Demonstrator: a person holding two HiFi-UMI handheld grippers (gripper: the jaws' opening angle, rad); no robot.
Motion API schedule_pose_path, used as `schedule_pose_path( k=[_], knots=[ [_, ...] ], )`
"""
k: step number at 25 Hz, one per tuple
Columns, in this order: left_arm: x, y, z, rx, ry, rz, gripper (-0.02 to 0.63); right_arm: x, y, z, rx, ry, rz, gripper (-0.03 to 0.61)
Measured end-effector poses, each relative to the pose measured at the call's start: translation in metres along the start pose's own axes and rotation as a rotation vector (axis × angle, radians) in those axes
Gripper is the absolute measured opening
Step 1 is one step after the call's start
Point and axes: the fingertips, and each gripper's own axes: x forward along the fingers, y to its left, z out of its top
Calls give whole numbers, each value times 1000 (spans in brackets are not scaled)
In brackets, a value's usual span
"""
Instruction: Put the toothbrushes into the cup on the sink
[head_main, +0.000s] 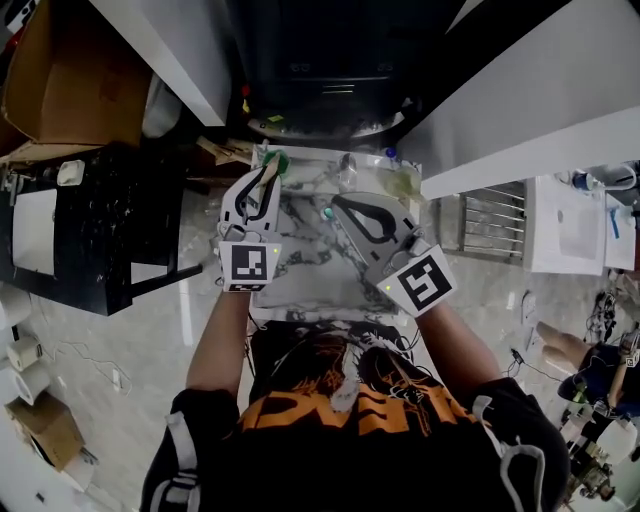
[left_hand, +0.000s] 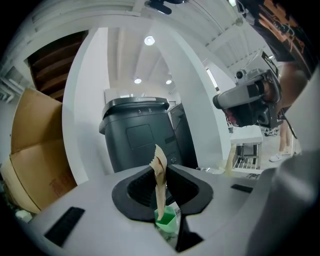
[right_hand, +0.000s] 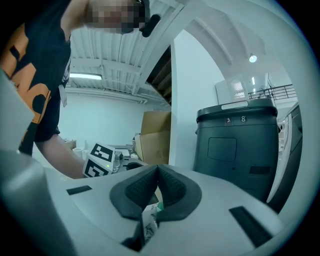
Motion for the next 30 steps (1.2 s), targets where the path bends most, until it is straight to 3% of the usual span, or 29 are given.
schedule_pose_path(
  k=[7, 14, 22, 30],
  knots=[
    [15, -4, -32, -29, 29, -10, 90, -4, -5, -11, 2, 37, -22, 14],
    [15, -7, -31, -37, 16, -17, 125, -7, -4, -12, 0, 36, -23, 14],
    [0, -12, -8, -21, -16, -31, 137, -15, 4, 0, -12, 9, -28, 14],
    [-33, -29, 53, -8, -124, -91, 126, -30, 18, 14, -25, -34, -38, 14]
  ],
)
